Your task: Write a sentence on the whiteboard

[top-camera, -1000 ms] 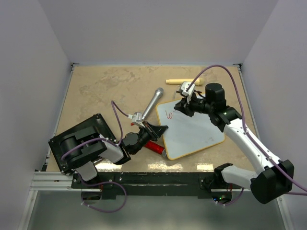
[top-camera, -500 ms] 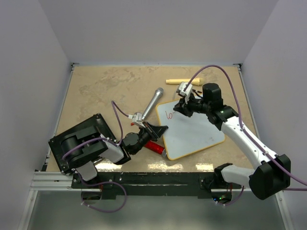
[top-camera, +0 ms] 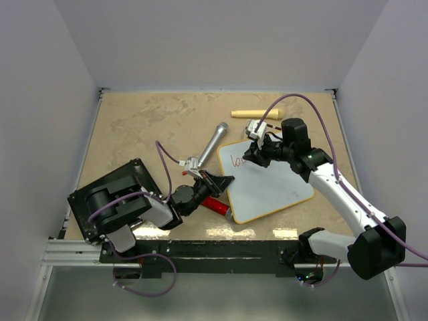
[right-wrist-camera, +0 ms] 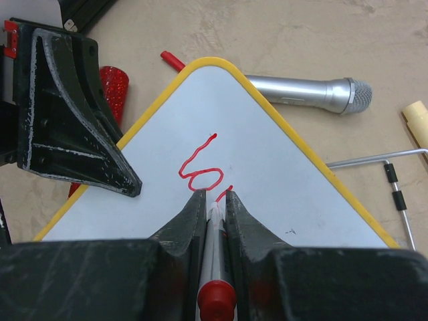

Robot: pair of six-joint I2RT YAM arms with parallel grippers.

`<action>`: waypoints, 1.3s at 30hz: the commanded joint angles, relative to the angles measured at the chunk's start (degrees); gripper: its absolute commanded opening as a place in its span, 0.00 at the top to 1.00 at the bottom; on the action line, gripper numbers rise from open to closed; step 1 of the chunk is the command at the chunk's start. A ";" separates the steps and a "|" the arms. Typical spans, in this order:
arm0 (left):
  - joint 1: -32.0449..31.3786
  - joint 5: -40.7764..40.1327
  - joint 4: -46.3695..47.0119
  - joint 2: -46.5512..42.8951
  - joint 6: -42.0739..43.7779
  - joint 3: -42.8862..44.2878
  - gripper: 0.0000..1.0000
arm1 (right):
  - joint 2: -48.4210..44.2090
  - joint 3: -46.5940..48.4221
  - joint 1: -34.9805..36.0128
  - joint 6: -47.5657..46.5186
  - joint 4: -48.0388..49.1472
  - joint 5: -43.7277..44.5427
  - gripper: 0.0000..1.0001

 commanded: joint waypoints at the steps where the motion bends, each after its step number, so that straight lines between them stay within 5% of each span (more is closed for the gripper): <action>1: -0.72 2.65 2.44 1.18 7.93 -0.58 1.00 | -0.42 0.32 -0.11 -0.07 0.42 1.09 1.00; 12: -0.72 3.00 2.79 1.44 7.84 -0.58 1.00 | 0.28 3.49 -2.22 3.54 5.62 4.01 1.00; 20: -0.72 2.82 2.97 1.53 7.84 -0.67 1.00 | -2.44 1.74 -2.40 0.73 1.05 -2.59 1.00; 39: -0.72 2.91 3.06 1.44 8.10 -0.76 1.00 | 0.72 0.85 -2.40 0.11 0.17 2.14 1.00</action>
